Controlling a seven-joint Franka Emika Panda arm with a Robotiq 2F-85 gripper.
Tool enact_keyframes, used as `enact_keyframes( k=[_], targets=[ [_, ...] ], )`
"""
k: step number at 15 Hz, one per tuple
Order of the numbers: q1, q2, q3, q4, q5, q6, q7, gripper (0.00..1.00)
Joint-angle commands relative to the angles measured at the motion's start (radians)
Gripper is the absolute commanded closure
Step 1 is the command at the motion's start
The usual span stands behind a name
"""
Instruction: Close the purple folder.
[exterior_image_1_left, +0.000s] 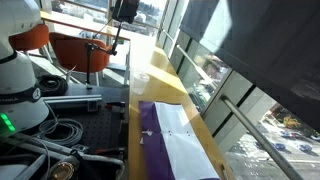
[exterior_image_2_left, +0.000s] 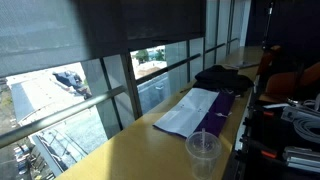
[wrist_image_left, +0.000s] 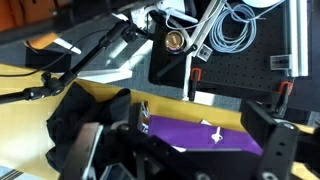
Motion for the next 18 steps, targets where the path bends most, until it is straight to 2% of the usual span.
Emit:
enact_keyframes(
  k=[1, 4, 7, 12, 15, 18],
  targets=[
    [0.031, -0.001, -0.021, 0.005, -0.011, -0.007, 0.014, 0.00],
    [0.045, 0.040, -0.054, -0.001, 0.030, 0.109, 0.027, 0.00],
    [0.062, 0.113, -0.097, -0.002, 0.096, 0.309, 0.014, 0.00],
    [0.079, 0.366, -0.147, 0.060, 0.265, 0.627, -0.049, 0.00],
    [0.072, 0.547, -0.155, 0.142, 0.375, 0.703, -0.108, 0.00],
    [0.033, 0.735, -0.147, 0.259, 0.485, 0.709, -0.203, 0.00]
  ],
)
